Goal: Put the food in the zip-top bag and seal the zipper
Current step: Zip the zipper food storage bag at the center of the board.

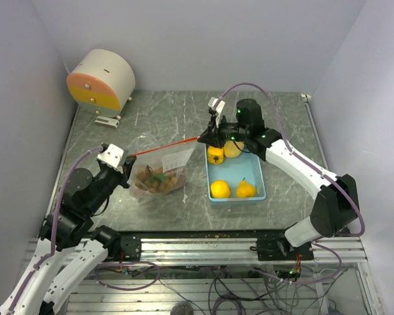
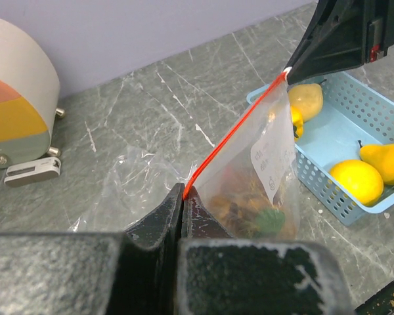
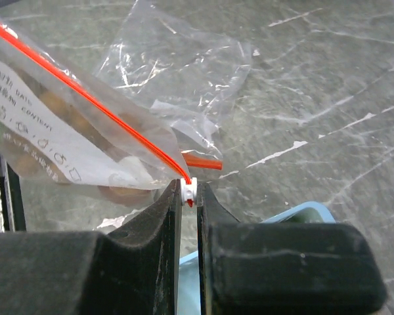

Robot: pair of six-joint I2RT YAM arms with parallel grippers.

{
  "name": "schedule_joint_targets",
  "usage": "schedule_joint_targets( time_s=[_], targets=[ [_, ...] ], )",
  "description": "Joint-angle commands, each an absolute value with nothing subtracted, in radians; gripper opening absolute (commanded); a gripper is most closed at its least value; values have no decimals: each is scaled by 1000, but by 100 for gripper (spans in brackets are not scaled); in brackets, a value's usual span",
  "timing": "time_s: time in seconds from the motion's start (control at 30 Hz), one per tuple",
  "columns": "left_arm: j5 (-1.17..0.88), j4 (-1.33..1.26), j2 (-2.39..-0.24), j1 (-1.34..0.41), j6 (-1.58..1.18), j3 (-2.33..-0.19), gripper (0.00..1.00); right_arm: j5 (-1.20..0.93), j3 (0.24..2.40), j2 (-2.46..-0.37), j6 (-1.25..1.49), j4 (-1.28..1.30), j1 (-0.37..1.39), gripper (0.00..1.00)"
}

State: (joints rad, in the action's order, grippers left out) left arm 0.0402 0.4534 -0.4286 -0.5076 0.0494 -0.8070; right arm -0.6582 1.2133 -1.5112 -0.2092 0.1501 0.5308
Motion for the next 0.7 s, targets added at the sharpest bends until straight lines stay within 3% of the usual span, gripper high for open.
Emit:
schedule_joint_targets(
  time_s=[0.0,0.07,0.13,0.23,0.33,0.67],
  targets=[
    [118,368,-422,-506,39,-857,7,-449,1211,-1510,-129,116,472,6],
    [109,336,-447,-506,20,-854,7,-510,1208,-1501,-99,99,470,24],
    [124,283,-491,-506,-21,-862,7,-576,1185,-1474,-39,43,471,53],
    [144,183,-596,-506,-89,-901,7,-554,1156,-1415,38,-22,471,78],
    [181,109,-726,-506,-161,-981,7,-454,1154,-1372,91,-19,470,86],
    [291,-212,-1015,-506,-221,-1043,7,-432,1111,-1385,114,-30,471,87]
  ],
)
